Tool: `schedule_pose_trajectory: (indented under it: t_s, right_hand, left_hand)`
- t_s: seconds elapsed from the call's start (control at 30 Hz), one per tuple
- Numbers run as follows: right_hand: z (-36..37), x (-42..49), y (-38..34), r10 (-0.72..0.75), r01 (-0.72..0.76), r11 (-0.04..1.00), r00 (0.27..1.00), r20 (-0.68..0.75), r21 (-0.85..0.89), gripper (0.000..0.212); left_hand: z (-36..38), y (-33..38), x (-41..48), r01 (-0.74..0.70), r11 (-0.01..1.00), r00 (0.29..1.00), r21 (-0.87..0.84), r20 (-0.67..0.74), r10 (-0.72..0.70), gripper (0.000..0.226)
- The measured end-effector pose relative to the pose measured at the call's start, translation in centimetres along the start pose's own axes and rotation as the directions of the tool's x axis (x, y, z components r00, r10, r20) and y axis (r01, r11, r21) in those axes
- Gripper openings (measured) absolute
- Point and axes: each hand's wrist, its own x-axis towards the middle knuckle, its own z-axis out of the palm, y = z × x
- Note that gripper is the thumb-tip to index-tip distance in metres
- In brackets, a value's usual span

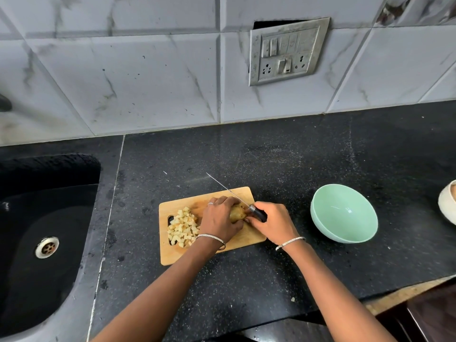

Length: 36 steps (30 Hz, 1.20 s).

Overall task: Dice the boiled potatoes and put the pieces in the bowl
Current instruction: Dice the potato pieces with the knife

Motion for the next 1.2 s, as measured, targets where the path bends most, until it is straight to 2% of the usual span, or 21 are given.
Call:
schedule_pose_trajectory:
  t_s: [0.2,0.4,0.43,0.53,0.57,0.67,0.77,1.03,1.2]
  right_hand:
    - [0.4,-1.0,-0.3,0.117,-0.112,0.981,0.993,-0.018,0.160,0.011]
    - [1.3,-1.9,-0.6,0.172,-0.149,0.961,0.981,-0.084,0.231,0.007]
    - [1.3,-2.0,-0.8,0.183,-0.154,0.960,0.977,-0.107,0.232,0.009]
    - [1.2,-3.0,-2.5,0.227,-0.180,0.953,0.956,-0.184,0.242,0.038]
    - [1.2,-3.5,-3.3,0.248,-0.203,0.949,0.953,-0.175,0.243,0.040]
    - [2.0,-5.5,-5.2,0.332,-0.319,0.932,0.942,-0.053,0.172,0.045]
    - [2.8,-6.9,-5.9,0.371,-0.370,0.926,0.929,0.002,0.077,0.046]
    - [3.1,-7.5,-7.0,0.367,-0.369,0.924,0.930,-0.040,-0.105,0.047]
    - [2.7,-6.8,-7.7,0.391,-0.389,0.915,0.920,-0.007,-0.106,0.045]
  left_hand:
    - [0.0,0.2,-0.1,0.040,0.999,0.999,-0.036,-0.006,-0.040,0.050]
    - [-0.7,-0.9,-0.7,0.010,0.995,1.000,-0.096,0.030,-0.007,0.066]
    - [-0.9,-1.0,-0.9,0.013,0.995,1.000,-0.101,0.019,-0.011,0.065]
    - [-1.2,-1.3,-1.4,0.018,0.995,0.999,-0.100,-0.030,-0.021,0.054]
    - [-1.2,-1.4,-1.5,0.016,0.994,0.999,-0.106,-0.044,-0.020,0.049]
    - [-1.2,-1.3,-1.6,-0.001,0.992,0.998,-0.125,-0.067,-0.007,0.041]
    - [-1.0,-1.3,-1.7,0.000,0.991,0.997,-0.135,-0.077,-0.010,0.037]
    - [-0.9,-1.3,-1.8,0.003,0.990,0.996,-0.139,-0.092,-0.016,0.032]
    - [-1.4,-1.4,-1.4,0.029,0.987,0.997,-0.159,-0.070,-0.041,0.029]
